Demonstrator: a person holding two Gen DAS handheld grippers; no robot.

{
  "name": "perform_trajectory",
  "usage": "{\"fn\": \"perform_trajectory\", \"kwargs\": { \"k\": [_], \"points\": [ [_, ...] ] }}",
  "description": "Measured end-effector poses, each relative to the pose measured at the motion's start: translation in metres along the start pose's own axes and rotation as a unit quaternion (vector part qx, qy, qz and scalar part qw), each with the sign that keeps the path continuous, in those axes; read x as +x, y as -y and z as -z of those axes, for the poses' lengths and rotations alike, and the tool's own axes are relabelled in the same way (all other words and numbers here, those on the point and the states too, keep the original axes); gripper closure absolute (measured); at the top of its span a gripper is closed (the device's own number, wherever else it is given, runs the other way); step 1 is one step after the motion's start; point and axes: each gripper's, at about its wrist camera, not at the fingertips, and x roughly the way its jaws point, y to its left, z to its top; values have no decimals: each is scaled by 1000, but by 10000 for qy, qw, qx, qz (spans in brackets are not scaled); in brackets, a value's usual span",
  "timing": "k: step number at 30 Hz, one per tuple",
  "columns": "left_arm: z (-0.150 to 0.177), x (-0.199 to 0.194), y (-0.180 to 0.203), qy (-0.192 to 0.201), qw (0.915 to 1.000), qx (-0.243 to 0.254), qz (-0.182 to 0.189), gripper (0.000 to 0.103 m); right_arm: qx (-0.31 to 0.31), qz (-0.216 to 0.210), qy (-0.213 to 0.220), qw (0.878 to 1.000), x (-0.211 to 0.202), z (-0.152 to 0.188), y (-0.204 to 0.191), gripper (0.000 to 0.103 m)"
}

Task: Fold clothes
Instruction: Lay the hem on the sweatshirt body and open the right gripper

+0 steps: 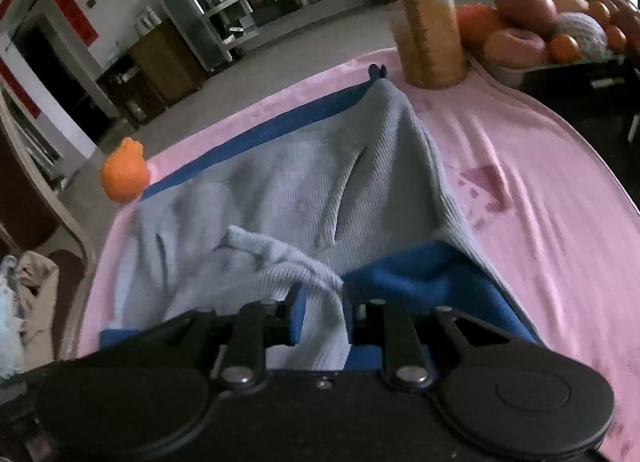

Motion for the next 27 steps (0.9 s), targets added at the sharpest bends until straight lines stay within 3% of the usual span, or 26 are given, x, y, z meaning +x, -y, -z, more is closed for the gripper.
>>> {"fn": "perform_trajectory", "kwargs": {
  "k": [3,5,6,8,10,11,12,15,18,19,21,24,27],
  "points": [
    [19,-14,31,-97,9952,704,677,77,141,-495,-373,9980,-8,5,8,83],
    [36,-15,49,-235,9883,1230,866,74,89,-1080,-772,9911,-8,14,12,83],
    [42,-12,58,-310,9844,1519,832,70,63,-1301,-988,9865,-6,19,13,83],
    [57,7,63,-680,9778,1928,459,70,-15,-1528,-1371,9787,-1,28,13,83],
    [67,30,57,-1119,9711,2110,-8,67,-218,-1124,-1621,9801,11,35,18,84],
    [68,31,55,-1095,9700,2172,12,67,-290,-915,-1681,9811,15,36,20,85],
    [66,31,53,-1116,9706,2134,38,67,-348,-739,-1722,9817,19,37,23,101],
    [61,26,49,-1237,9701,2076,212,76,-467,-455,-1748,9824,19,36,24,103],
    [46,-4,45,-772,9769,1873,683,76,-474,-552,-1594,9845,7,30,19,90],
    [39,-15,42,-519,9795,1762,829,74,-398,-759,-1471,9854,0,25,20,84],
    [25,-31,35,-58,9841,1458,1012,70,-203,-1270,-1182,9846,-16,16,21,83],
    [0,-23,17,251,9939,668,838,70,104,-1827,-724,9805,-28,1,20,83],
    [-17,16,1,-54,9993,16,374,78,298,-1792,-580,9816,-14,-10,13,84]
  ]
}}
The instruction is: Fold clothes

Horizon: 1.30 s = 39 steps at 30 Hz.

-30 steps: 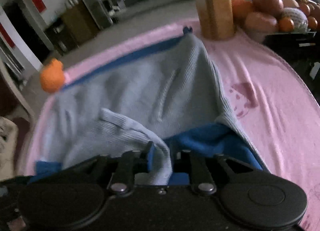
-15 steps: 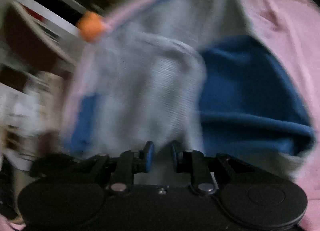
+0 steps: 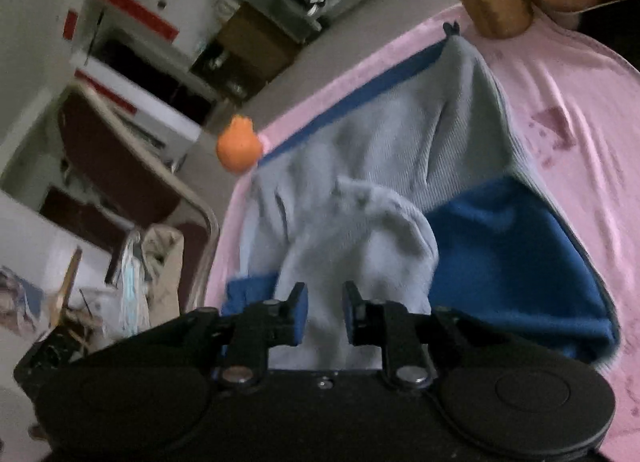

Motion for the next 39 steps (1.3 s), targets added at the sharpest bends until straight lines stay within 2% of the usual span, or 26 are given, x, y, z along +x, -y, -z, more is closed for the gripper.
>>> {"fn": "perform_trajectory", "kwargs": {
  "k": [2,4,8,9,11,13,18,22,24,25,27,29,32,33,37,39],
  "points": [
    [0,27,-11,-304,9985,-191,-403,81,33,218,46,9997,17,-5,0,85],
    [5,46,-21,-689,9949,-475,-561,81,-16,595,86,9982,39,-7,2,85],
    [10,55,-24,-829,9920,-422,-850,74,123,1202,-43,9927,63,-6,19,86],
    [10,52,-25,-806,9919,-444,-878,74,171,1362,-78,9905,67,-5,22,92],
    [9,48,-24,-749,9904,-465,-1069,74,233,1555,-107,9875,70,-4,26,93],
    [8,40,-20,-619,9883,-405,-1335,67,173,1504,-9,9885,61,0,21,92],
    [4,-1,-13,18,9900,-438,-1340,56,45,994,243,9947,29,13,3,90],
    [-5,-27,-10,431,9863,-469,-1521,54,-171,681,518,9962,6,15,-13,90],
    [-15,-45,-12,645,9866,-578,-1382,50,-108,420,641,9970,-8,12,-19,90],
    [-22,-53,-16,752,9869,-658,-1269,42,-107,299,728,9968,-16,10,-24,89],
    [-39,-64,-28,910,9858,-797,-1164,32,-230,170,933,9952,-30,-2,-37,87],
    [-61,-66,-46,937,9830,-898,-1303,31,-371,148,1166,9924,-44,-18,-51,83],
    [-95,-48,-82,800,9769,-1101,-1647,31,-576,358,1445,9872,-50,-55,-68,80],
    [-105,-38,-96,710,9748,-1238,-1714,32,-575,451,1516,9857,-48,-69,-71,79],
    [-130,21,-159,292,9628,-1836,-1962,33,-535,1001,1741,9782,-15,-126,-65,62],
    [-134,51,-184,145,9579,-1988,-2065,33,-691,1512,1791,9697,11,-148,-53,61]
  ]
}}
